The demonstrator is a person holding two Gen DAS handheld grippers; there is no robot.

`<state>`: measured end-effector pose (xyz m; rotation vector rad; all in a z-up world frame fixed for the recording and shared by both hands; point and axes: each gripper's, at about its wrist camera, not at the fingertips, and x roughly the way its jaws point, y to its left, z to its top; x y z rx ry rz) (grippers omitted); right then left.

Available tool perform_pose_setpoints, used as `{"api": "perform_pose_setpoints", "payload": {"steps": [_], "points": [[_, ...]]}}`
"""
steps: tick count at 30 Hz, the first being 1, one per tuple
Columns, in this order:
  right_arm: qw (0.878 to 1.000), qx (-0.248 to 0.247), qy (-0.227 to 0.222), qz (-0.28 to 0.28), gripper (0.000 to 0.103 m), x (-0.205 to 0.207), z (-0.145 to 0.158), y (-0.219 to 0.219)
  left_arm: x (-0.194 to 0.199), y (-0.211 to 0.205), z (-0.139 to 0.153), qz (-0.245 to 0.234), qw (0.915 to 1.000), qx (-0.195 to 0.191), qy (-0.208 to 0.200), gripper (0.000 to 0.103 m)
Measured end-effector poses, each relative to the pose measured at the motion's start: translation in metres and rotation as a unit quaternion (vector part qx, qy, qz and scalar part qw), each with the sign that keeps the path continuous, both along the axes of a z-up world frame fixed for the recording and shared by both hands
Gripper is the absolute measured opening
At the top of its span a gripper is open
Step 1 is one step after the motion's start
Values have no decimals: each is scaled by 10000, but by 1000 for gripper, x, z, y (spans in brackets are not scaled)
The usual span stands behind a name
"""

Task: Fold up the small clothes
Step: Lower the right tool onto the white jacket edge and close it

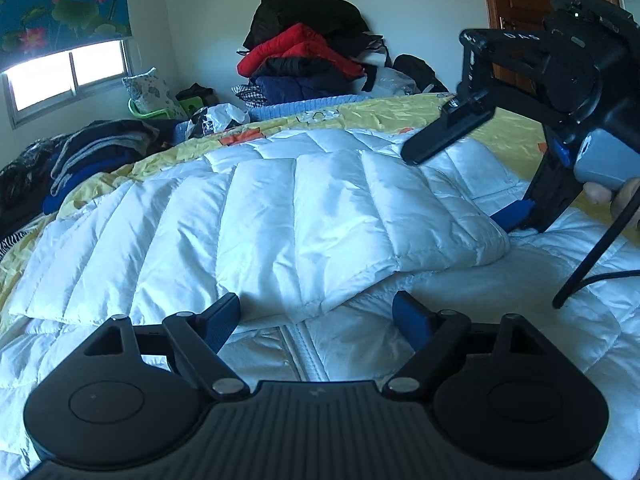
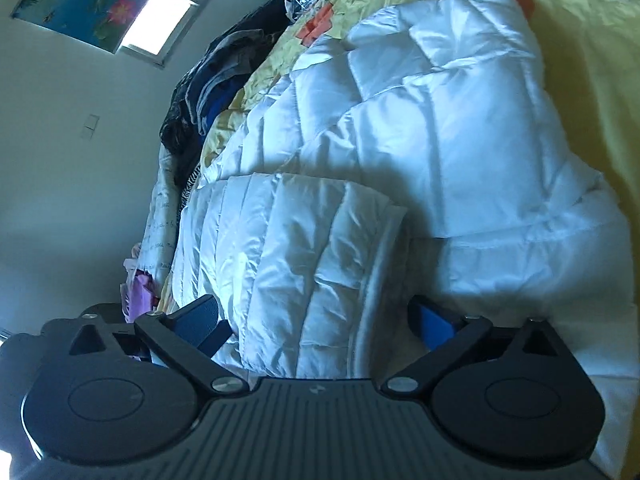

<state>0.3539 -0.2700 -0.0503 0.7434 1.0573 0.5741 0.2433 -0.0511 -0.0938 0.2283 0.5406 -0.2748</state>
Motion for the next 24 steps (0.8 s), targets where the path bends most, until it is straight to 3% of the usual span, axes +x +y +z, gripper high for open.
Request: {"api": "perform_pose_setpoints", "payload": {"steps": [4, 6, 8, 9, 15, 18, 24], "points": [[9989, 459, 105, -15, 102, 4, -7, 7, 3, 3, 0, 29, 9999, -89, 64, 84], [9984, 562, 54, -39, 87, 4, -8, 8, 3, 4, 0, 53, 9999, -109, 65, 84], [9977, 675, 61, -61, 33, 4, -12, 5, 2, 4, 0, 70, 9999, -104, 46, 84], [9972, 730, 159, -98, 26, 4, -16, 5, 2, 4, -1, 77, 9999, -102, 44, 84], [9971, 673, -220, -281, 18, -3, -8, -1, 2, 3, -1, 101, 9999, -117, 14, 84], [9955, 575, -683, -317, 17, -3, 16, -10, -7, 5, 5, 310, 9990, -149, -268, 84], [9886, 305, -1363, -555, 15, 25, 71, -52, -24, 20, 40, 337, 9937, -654, -850, 84]]}}
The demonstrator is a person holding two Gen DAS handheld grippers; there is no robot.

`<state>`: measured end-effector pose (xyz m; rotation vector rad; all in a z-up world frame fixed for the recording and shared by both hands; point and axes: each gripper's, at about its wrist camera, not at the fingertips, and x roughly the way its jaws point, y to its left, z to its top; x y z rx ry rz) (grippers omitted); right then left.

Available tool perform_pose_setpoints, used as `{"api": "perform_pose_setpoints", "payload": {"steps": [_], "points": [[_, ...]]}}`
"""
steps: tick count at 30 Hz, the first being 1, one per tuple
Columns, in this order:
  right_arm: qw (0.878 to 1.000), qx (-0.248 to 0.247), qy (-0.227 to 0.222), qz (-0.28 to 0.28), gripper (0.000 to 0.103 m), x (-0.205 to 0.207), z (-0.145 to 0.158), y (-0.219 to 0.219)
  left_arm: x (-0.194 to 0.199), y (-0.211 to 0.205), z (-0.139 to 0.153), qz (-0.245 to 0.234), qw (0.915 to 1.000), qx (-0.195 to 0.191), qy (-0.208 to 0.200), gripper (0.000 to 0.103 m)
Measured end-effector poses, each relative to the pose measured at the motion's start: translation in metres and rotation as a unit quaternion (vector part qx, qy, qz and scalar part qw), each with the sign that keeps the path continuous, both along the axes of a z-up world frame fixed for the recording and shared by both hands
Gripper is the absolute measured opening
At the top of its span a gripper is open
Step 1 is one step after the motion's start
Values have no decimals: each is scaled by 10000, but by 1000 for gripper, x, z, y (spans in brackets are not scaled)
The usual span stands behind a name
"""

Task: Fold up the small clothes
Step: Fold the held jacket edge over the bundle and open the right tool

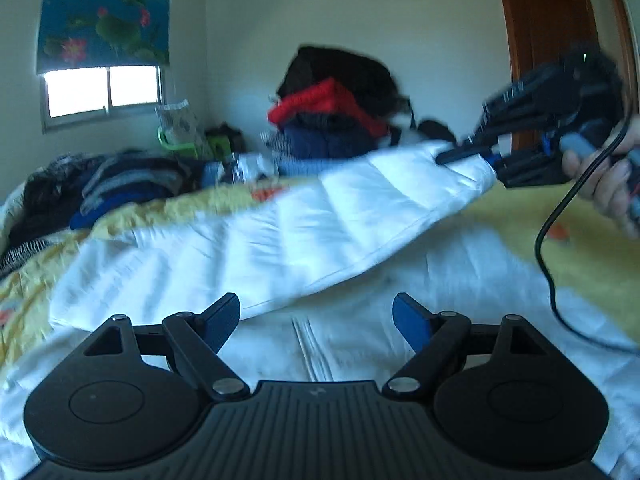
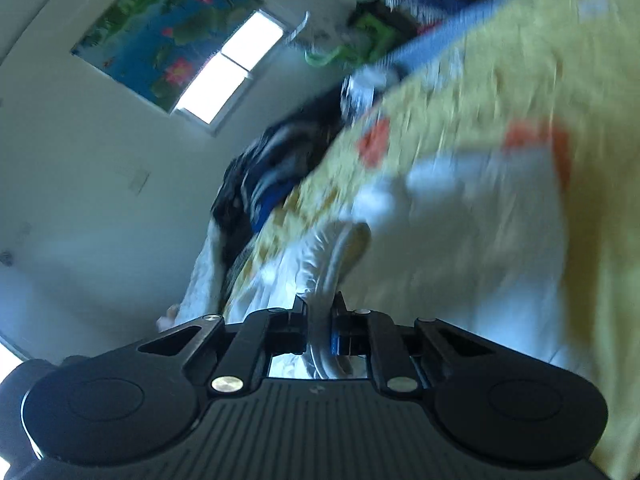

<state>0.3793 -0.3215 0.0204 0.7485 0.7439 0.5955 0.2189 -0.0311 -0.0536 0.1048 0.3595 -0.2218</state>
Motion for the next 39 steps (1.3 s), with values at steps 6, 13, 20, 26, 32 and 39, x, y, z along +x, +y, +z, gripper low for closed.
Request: {"api": "perform_pose_setpoints", "payload": {"steps": [6, 13, 20, 26, 32, 39], "points": [[9980, -372, 473, -181, 15, 25, -23, -21, 44, 17, 16, 463, 9989, 53, -69, 84], [9937, -610, 918, -226, 15, 19, -78, -8, 132, 65, 11, 868, 9934, 635, 391, 84], [9924, -630, 1052, -136, 17, 23, -92, 2, 198, 146, -30, 1331, 9779, -431, 1553, 99], [9924, -735, 985, -49, 15, 26, -95, 7, 199, 154, -46, 1345, 9736, -743, 1690, 102], [9931, -808, 836, -138, 18, 23, -91, 9, 202, 148, -46, 1452, 9741, -541, 1646, 103], [9860, -1275, -570, -908, 27, -13, -19, 8, 196, 149, -45, 1548, 9743, -590, 1526, 103]]}}
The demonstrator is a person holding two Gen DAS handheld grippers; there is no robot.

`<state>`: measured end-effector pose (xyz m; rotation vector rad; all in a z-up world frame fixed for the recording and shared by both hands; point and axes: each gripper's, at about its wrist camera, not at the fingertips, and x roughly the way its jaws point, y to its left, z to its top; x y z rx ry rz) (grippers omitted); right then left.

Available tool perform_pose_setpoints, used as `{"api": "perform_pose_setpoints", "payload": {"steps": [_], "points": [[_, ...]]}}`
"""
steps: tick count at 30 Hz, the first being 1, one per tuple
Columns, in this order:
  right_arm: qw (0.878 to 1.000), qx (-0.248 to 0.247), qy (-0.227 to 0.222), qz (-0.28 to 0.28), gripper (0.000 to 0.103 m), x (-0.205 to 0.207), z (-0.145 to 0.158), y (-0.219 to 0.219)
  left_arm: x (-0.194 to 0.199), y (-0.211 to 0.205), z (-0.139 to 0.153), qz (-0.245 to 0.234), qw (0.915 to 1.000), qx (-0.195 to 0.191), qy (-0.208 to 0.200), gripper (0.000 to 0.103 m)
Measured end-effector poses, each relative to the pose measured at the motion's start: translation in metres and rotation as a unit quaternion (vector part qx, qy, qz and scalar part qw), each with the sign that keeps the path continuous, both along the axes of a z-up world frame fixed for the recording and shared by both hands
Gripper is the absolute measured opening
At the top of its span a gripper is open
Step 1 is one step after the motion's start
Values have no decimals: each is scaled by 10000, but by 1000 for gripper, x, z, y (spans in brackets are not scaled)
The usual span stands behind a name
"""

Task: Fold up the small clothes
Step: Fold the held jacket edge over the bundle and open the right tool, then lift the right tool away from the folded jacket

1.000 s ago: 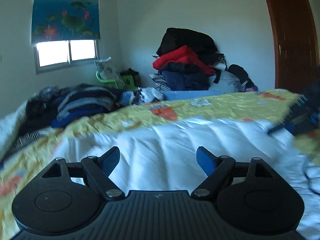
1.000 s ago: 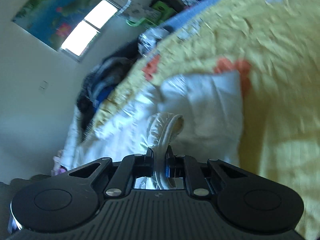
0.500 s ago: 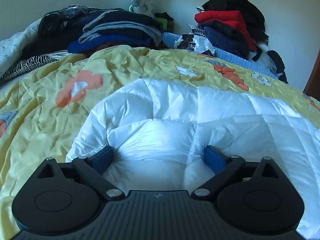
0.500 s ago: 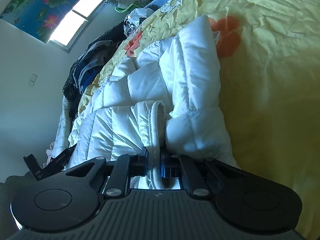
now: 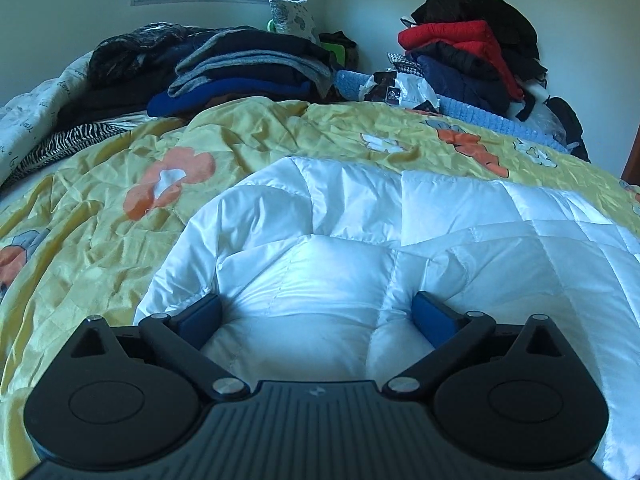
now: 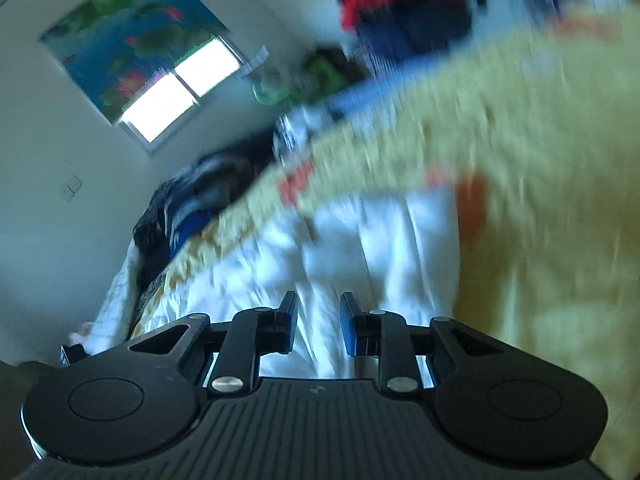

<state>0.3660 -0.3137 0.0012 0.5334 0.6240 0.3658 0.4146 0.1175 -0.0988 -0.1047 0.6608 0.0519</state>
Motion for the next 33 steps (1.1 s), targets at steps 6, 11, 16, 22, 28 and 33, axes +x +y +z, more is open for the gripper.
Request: {"api": "perform_pose_setpoints", "payload": {"steps": [6, 11, 16, 22, 28, 33], "points": [[9914, -963, -169, 874, 63, 19, 16, 60, -2, -2, 1, 56, 10000, 58, -33, 103], [9827, -1467, 205, 1111, 65, 50, -16, 99, -1, -1, 0, 65, 10000, 63, -25, 103], [9822, -1401, 337, 1203, 65, 57, -48, 92, -1, 0, 0, 45, 10000, 2, -28, 103], [9783, -1670, -22, 1223, 66, 43, -57, 97, 0, -2, 0, 70, 9999, 77, -41, 103], [9830, -1531, 140, 1004, 70, 26, -30, 91, -33, -21, 17, 504, 9945, 789, -475, 102], [9776, -1715, -280, 1188, 74, -19, -16, 85, -86, -52, 40, -103, 9931, 736, -902, 102]]}}
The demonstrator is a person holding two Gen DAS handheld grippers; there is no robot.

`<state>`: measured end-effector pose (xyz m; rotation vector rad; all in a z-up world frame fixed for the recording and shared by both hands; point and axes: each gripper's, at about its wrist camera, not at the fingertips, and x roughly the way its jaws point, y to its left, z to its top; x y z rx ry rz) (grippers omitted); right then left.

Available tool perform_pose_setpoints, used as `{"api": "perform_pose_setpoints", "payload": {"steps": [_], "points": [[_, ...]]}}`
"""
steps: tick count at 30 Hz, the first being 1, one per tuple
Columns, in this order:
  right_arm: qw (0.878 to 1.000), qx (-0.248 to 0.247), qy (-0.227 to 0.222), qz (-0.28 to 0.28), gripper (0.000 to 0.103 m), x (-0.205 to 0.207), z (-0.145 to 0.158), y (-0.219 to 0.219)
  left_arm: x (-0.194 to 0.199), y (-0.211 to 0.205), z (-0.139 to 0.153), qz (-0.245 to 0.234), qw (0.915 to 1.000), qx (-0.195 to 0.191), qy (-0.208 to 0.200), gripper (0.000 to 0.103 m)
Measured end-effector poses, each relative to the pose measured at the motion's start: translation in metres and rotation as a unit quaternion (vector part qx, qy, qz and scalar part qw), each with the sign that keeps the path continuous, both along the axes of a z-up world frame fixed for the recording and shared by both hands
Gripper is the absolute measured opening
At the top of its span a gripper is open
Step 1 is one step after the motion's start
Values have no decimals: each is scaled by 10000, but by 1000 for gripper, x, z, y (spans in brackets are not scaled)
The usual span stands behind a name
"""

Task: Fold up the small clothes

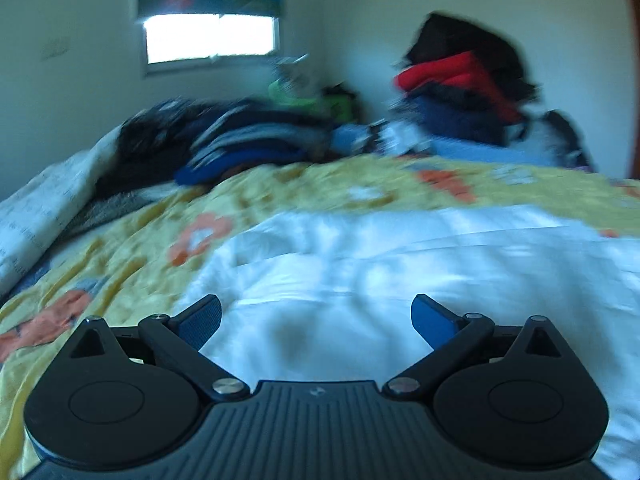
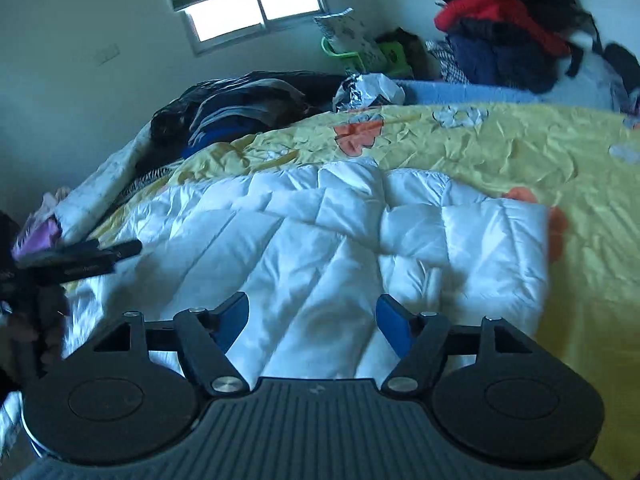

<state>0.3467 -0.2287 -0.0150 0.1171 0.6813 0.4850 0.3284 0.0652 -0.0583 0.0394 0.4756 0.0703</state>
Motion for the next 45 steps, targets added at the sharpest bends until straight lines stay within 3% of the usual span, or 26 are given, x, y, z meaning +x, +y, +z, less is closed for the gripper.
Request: {"api": "perform_pose_setpoints", "payload": {"steps": [3, 6, 8, 11, 15, 17, 22, 25, 27, 29, 31, 33, 35, 36, 37, 38, 40, 42, 44, 45], "points": [[9998, -143, 51, 86, 78, -6, -8, 4, -10, -27, -3, -582, 9978, 291, 144, 102], [9989, -296, 330, 181, 85, -2, -26, 13, 0, -41, -21, -743, 9945, 497, 542, 102], [9988, -234, 302, 296, 95, -2, -36, 15, 5, -37, -30, -731, 9947, 339, 635, 103], [9985, -308, 277, 370, 99, -3, -39, 22, 11, -27, -37, -706, 9946, -69, 763, 103], [9964, -743, 87, 400, 100, -11, -38, 35, 8, -30, -39, -639, 9952, 10, 747, 103], [9976, -660, 5, 218, 89, -22, -31, 28, 5, -32, -41, -555, 9962, 87, 671, 103], [9982, -355, -427, -211, 89, -80, 8, -25, 1, -29, -39, -426, 9972, 20, 621, 103], [9922, -675, -835, -633, 91, -134, 43, -79, 1, -29, -39, -402, 9973, 8, 615, 103], [9812, -1222, -1088, -1027, 93, -176, 67, -119, 0, -30, -39, -373, 9976, 51, 583, 103], [9567, -2118, -1301, -1515, 94, -217, 89, -157, -2, -31, -38, -353, 9978, 84, 546, 103], [9107, -3297, -1397, -2058, 96, -261, 109, -195, -3, -31, -38, -354, 9979, 55, 533, 103], [8444, -4467, -1419, -2594, 96, -296, 121, -226, -4, -29, -37, -347, 9981, 0, 513, 103], [7462, -5786, -1525, -2917, 97, -322, 121, -241, -4, -27, -37, -337, 9982, -46, 501, 103], [7076, -6208, -1640, -2949, 98, -330, 117, -243, -4, -27, -36, -330, 9982, -55, 499, 103], [6847, -6411, -1812, -2954, 101, -337, 114, -241, -5, -27, -36, -320, 9982, -51, 495, 103], [6877, -6323, -2001, -2954, 103, -342, 112, -235, -5, -27, -36, -311, 9983, -35, 490, 103], [7505, -5483, -2348, -2844, 103, -346, 108, -218, -5, -29, -36, -300, 9984, 15, 485, 103], [8309, -4303, -2418, -2567, 103, -339, 95, -197, -5, -29, -36, -286, 9984, 28, 477, 103], [8880, -3383, -2259, -2145, 102, -326, 76, -176, -12, -27, -33, -139, 9993, 62, 333, 103], [9070, -3048, -2203, -1896, 102, -319, 64, -162, -20, -27, -29, 45, 9998, 147, 142, 103]]}}
